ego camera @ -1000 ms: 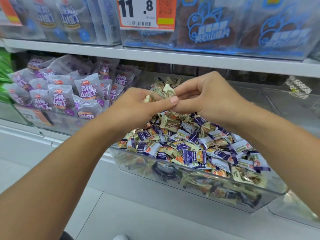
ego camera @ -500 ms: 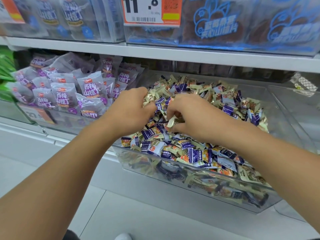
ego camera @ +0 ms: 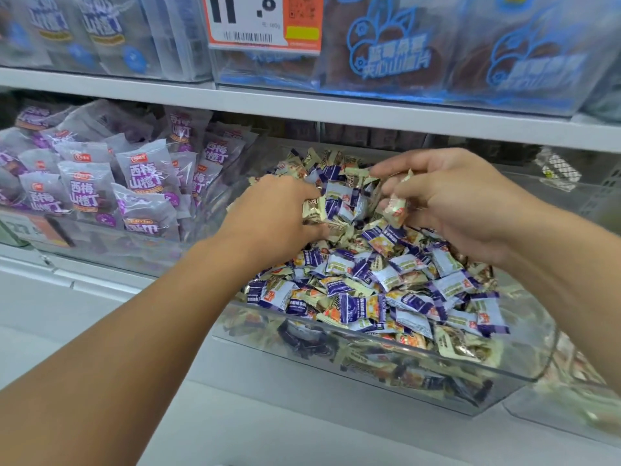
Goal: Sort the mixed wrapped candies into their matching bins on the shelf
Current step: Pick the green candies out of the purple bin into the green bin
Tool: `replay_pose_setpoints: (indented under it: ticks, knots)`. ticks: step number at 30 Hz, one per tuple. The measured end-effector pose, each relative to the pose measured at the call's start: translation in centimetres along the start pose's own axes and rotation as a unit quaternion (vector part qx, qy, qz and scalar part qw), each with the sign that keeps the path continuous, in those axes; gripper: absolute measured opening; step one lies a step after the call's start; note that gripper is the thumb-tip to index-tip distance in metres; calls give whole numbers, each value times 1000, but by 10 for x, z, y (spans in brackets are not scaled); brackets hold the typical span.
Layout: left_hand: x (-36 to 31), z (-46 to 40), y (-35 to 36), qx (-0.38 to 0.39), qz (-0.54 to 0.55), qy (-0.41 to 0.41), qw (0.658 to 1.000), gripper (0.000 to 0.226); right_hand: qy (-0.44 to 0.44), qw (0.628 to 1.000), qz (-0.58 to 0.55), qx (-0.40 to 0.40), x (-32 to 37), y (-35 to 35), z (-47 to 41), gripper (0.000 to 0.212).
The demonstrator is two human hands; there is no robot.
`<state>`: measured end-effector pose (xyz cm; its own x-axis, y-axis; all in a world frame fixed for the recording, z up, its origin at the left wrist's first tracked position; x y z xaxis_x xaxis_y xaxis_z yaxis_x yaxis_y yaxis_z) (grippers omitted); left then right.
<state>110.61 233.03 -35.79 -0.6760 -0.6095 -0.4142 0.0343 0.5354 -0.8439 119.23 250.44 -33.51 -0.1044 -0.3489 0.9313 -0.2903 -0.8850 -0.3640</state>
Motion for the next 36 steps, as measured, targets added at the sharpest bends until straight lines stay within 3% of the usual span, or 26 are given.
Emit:
replay_pose_setpoints:
  ticks: [4, 6, 10, 13, 15, 20, 23, 28, 30, 33, 36]
  knots:
    - [-4, 0, 2, 5, 6, 22, 1000, 36, -39, 987, 145, -63, 2, -14, 2, 35]
    - [-3, -1, -3, -6, 61, 3, 998, 30, -80, 973, 208, -55, 7, -17, 5, 29]
    - [-4, 3, -13, -10, 162, -19, 987, 33, -170, 909, 366, 109, 7, 9, 14, 4]
    - [-4, 7, -14, 9, 165, -33, 986, 31, -151, 867, 441, 176, -6, 26, 15, 35]
    - [-3, 8, -13, 14, 167, -41, 985, 30, -147, 853, 465, 183, -8, 31, 17, 42]
    - [-2, 13, -11, 48, 246, -78, 965, 19, -145, 823, 541, 93, -7, 18, 16, 24]
    - [-2, 15, -12, 61, 279, -89, 954, 11, -157, 784, 600, -2, -4, 5, 15, 13]
    - [2, 17, -9, 103, 340, -105, 929, 11, -207, 834, 511, 8, 11, 9, 22, 21]
    - [2, 18, -8, 115, 334, -95, 931, 10, -219, 854, 467, 71, 17, 21, 28, 16]
    - [1, 20, -9, 142, 316, -86, 934, 13, -149, 839, 492, 180, 7, 40, 33, 35]
    - [1, 22, -12, 190, 297, -69, 933, 18, -86, 835, 499, 217, -1, 45, 32, 42]
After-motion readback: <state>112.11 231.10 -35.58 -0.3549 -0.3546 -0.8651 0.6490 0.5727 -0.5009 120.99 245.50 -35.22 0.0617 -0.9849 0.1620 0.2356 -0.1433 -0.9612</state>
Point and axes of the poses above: each hand's wrist, its own z-axis away from the middle knuckle, its own y-axis out of the palm, x = y × z, the point moved 4 cm from there along -z, towards the middle knuckle, and after that the axes turned 9 degrees about z, right-handed, at the moved point
